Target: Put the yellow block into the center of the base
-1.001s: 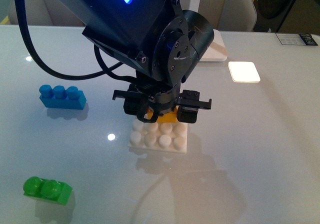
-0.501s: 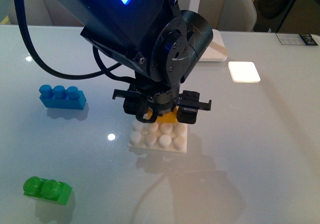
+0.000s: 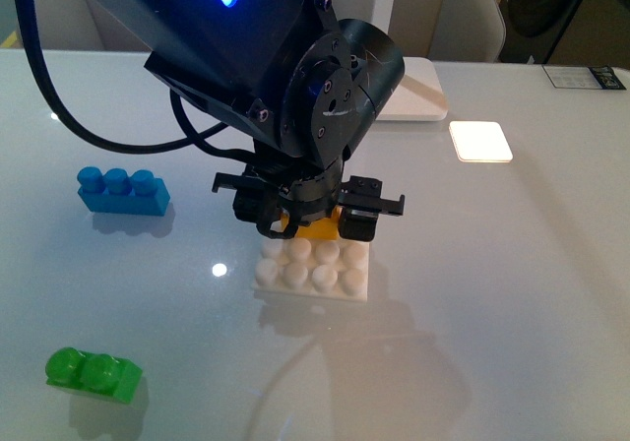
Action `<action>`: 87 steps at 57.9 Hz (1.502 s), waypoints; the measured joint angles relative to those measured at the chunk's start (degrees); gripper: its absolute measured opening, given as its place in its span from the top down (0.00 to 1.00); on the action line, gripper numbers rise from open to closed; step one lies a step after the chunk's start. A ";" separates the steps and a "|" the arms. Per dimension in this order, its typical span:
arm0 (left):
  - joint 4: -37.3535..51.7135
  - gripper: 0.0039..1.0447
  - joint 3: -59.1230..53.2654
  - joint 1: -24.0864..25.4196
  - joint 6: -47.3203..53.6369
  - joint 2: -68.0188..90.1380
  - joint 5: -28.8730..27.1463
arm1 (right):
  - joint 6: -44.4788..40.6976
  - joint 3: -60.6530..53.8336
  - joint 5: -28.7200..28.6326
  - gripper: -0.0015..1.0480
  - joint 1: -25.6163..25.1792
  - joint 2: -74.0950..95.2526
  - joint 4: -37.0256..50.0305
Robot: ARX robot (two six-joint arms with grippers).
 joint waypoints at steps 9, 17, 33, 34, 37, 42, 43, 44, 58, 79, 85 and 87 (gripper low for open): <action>-0.07 0.39 0.39 -0.02 0.00 0.33 0.09 | 0.00 0.00 0.00 0.08 0.00 0.00 0.00; 0.09 0.39 0.72 -0.22 0.00 0.79 0.20 | 0.00 0.00 0.00 0.08 0.00 0.00 0.00; 0.55 0.39 0.77 -0.35 -0.07 1.07 0.50 | 0.00 0.00 0.00 0.08 0.00 0.00 0.00; 0.55 0.39 0.77 -0.37 -0.09 1.11 0.59 | 0.00 0.00 0.00 0.08 0.00 0.00 0.00; 0.59 0.39 0.77 -0.35 -0.17 1.27 0.87 | 0.00 0.00 0.00 0.08 0.00 0.00 0.00; 0.90 0.39 0.74 -0.39 -0.55 1.90 1.33 | 0.00 0.00 0.00 0.08 0.00 0.00 0.00; 0.96 0.39 0.74 -0.39 -0.76 1.92 1.38 | 0.00 0.00 0.00 0.08 0.00 0.00 0.00; 1.05 0.39 0.74 -0.39 -0.87 1.95 1.49 | 0.00 0.00 0.00 0.08 0.00 0.00 0.00; 6.21 0.39 -1.51 -0.33 -3.28 1.95 2.03 | 0.00 0.00 0.00 0.08 0.00 0.00 0.00; 9.25 0.40 -3.65 0.00 -3.15 1.90 2.05 | 0.00 0.00 0.00 0.08 0.00 0.00 0.00; 8.68 0.40 -3.65 0.02 -2.36 1.90 1.90 | 0.00 0.00 0.00 0.08 0.00 0.00 0.00; 8.63 0.40 -3.65 0.02 -2.12 1.90 1.86 | 0.00 0.00 0.00 0.08 0.00 0.00 0.00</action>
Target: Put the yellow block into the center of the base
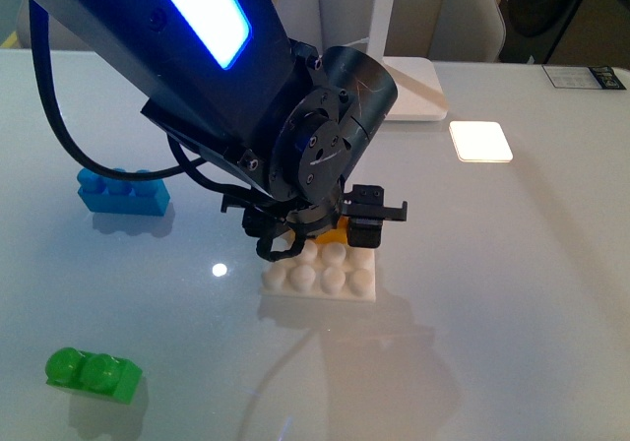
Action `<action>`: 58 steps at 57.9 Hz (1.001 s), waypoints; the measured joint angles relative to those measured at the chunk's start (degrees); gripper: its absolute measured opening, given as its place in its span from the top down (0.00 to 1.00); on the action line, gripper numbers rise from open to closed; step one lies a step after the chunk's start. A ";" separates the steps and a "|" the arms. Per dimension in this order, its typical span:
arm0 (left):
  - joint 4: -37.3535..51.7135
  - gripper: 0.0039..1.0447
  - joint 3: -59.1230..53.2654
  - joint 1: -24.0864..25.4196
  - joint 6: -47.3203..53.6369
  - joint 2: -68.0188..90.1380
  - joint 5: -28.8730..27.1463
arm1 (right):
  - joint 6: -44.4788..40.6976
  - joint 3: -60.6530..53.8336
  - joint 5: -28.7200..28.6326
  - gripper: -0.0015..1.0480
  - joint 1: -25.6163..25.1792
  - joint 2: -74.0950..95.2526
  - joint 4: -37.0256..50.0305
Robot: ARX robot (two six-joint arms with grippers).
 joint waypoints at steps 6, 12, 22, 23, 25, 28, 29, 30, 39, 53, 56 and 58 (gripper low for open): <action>-0.39 0.40 -0.02 0.00 0.70 0.00 -0.09 | 0.00 0.00 0.00 0.08 0.00 0.00 0.00; -0.39 0.40 -0.02 0.00 0.74 0.00 -0.07 | 0.00 0.00 0.00 0.08 0.00 0.00 0.00; -0.20 0.40 -0.13 0.00 0.79 0.00 -0.04 | 0.00 0.00 0.00 0.08 0.00 0.00 0.00; -0.20 0.40 -0.15 0.00 0.81 0.00 -0.04 | 0.00 0.00 0.00 0.08 0.00 0.00 0.00; -0.20 0.40 -0.15 0.00 0.85 0.00 -0.09 | 0.00 0.00 0.00 0.08 0.00 0.00 0.00; -0.20 0.40 -0.15 0.00 0.87 0.02 -0.07 | 0.00 0.00 0.00 0.08 0.00 0.00 0.00; -0.17 0.40 -0.15 0.00 0.87 0.02 -0.07 | 0.00 0.00 0.00 0.08 0.00 0.00 0.00; -0.13 0.40 -0.15 0.00 0.90 0.02 -0.04 | 0.00 0.00 0.00 0.08 0.00 0.00 0.00; 0.17 0.27 -0.46 0.00 1.11 0.11 0.17 | 0.00 0.00 0.00 0.08 0.00 0.00 0.00; 0.20 0.07 -0.96 -0.04 2.36 -0.11 0.48 | 0.00 0.00 0.00 0.08 0.00 0.00 0.00; 0.39 0.07 -1.22 0.02 2.56 -0.24 0.46 | 0.00 0.00 0.00 0.08 0.00 0.00 0.00; 0.52 0.07 -1.44 0.02 2.60 -0.37 0.46 | 0.00 0.00 0.00 0.08 0.00 0.00 0.00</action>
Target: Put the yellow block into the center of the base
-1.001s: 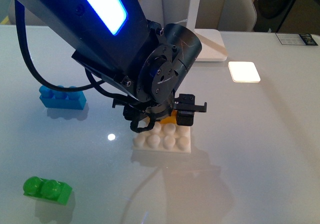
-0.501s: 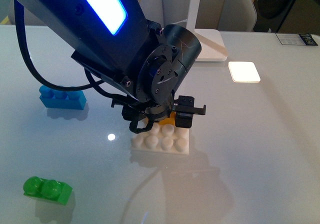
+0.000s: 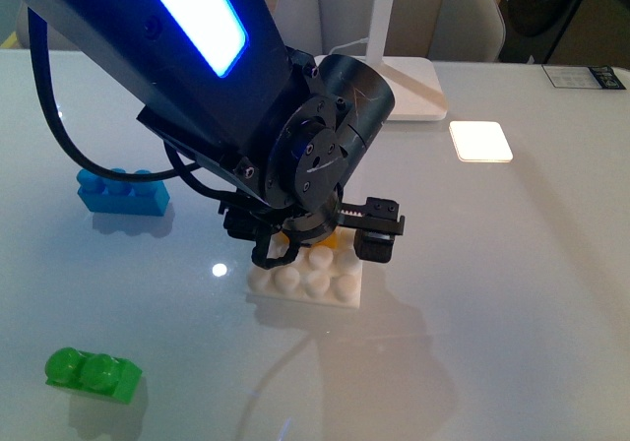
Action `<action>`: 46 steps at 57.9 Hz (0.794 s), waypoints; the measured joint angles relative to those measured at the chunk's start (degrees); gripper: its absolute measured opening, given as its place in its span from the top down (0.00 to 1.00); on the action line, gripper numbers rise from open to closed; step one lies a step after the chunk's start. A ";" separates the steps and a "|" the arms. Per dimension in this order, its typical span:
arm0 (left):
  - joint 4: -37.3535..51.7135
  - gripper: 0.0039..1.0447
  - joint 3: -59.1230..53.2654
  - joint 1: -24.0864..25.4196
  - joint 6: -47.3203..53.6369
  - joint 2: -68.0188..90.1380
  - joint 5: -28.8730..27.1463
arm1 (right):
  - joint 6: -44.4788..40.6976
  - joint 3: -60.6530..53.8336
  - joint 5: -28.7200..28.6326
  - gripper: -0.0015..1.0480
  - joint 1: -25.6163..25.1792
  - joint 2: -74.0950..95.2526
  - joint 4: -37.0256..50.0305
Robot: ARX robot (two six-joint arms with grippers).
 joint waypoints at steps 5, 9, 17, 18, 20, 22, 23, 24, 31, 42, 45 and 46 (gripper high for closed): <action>0.00 0.07 -0.46 0.09 0.24 -0.42 -0.17 | 0.00 0.00 0.00 0.08 0.00 0.00 0.00; 0.00 0.07 -0.72 0.15 0.35 -0.68 -0.31 | 0.00 0.00 0.00 0.08 0.00 0.00 0.00; 0.00 0.07 -1.09 0.31 0.59 -1.18 -0.83 | 0.00 0.00 0.00 0.08 0.00 0.00 0.00; 0.00 0.07 -1.09 0.31 0.66 -1.36 -1.07 | 0.00 0.00 0.00 0.08 0.00 0.00 0.00; -0.04 0.07 -1.09 0.33 0.68 -1.66 -1.31 | 0.00 0.00 0.00 0.08 0.00 0.00 0.00; -0.07 0.07 -1.09 0.37 0.70 -1.99 -1.46 | 0.00 0.00 0.00 0.08 0.00 0.00 0.00; -0.09 0.07 -1.09 0.37 0.74 -2.10 -1.53 | 0.00 0.00 0.00 0.08 0.00 0.00 0.00; -0.17 0.07 -1.09 0.39 0.76 -2.38 -1.53 | 0.00 0.00 0.00 0.08 0.00 0.00 0.00; -0.52 0.07 -0.85 0.52 0.76 -3.91 -1.53 | 0.00 0.00 0.00 0.08 0.00 0.00 0.00; -0.81 0.07 -0.26 0.74 0.76 -5.14 -1.60 | 0.00 0.00 0.00 0.08 0.00 0.00 0.00; -0.94 0.07 -0.17 1.03 0.79 -5.44 -1.90 | 0.00 0.00 0.00 0.08 0.00 0.00 0.00; -0.96 0.07 -0.15 1.14 0.79 -5.49 -1.95 | 0.00 0.00 0.00 0.08 0.00 0.00 0.00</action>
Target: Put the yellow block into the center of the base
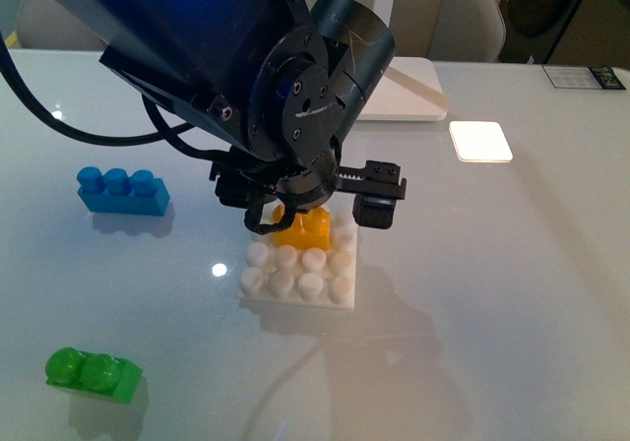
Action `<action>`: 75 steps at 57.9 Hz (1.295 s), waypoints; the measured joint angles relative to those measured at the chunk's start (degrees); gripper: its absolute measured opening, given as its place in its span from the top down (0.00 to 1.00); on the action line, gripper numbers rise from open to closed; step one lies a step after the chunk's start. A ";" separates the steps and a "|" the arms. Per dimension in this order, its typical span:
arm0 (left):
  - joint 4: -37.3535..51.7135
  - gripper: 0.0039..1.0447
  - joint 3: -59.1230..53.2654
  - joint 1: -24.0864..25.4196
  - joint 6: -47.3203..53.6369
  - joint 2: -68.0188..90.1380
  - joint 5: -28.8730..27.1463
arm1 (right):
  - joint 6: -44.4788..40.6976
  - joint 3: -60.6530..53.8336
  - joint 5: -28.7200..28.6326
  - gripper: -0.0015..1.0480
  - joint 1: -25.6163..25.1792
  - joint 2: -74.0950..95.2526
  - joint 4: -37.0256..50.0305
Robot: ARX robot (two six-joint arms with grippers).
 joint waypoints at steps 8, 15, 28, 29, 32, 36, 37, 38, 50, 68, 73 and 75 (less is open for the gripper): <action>-0.33 0.07 0.20 2.54 0.39 -1.44 -0.57 | 0.00 0.00 0.00 0.08 0.00 0.00 0.00; -0.44 0.07 0.24 6.01 1.14 -3.41 -1.62 | 0.00 0.00 0.00 0.08 0.00 0.00 0.00; 3.56 0.07 -3.85 11.89 1.57 -10.36 -1.53 | 0.00 0.00 0.00 0.08 0.00 0.00 0.00; 3.85 0.07 -4.22 12.17 1.57 -10.80 -1.46 | 0.00 0.00 0.00 0.08 0.00 0.00 0.00; 5.38 0.07 -6.25 13.59 1.55 -12.96 -1.07 | 0.00 0.00 0.00 0.08 0.00 0.00 0.00; 7.37 0.07 -9.03 15.39 1.55 -15.56 -0.17 | 0.00 0.00 0.00 0.08 0.00 0.00 0.00; 8.00 0.07 -10.01 15.96 1.55 -16.41 0.02 | 0.00 0.00 0.00 0.08 0.00 0.00 0.00; 8.28 0.07 -10.49 16.26 1.53 -16.81 0.09 | 0.00 0.00 0.00 0.08 0.00 0.00 0.00; 15.02 0.07 -20.26 22.51 1.44 -24.11 2.69 | 0.00 0.00 0.00 0.08 0.00 0.00 0.00; 30.71 0.07 -37.77 31.82 4.31 -38.40 8.50 | 0.00 0.00 0.00 0.08 0.00 0.00 0.00; 51.87 0.21 -47.15 33.27 11.96 -41.42 8.37 | 0.00 0.00 0.00 0.08 0.00 0.00 0.00; 58.16 0.26 -50.88 33.38 13.73 -43.04 8.41 | 0.00 0.00 0.02 0.08 0.00 -0.04 0.00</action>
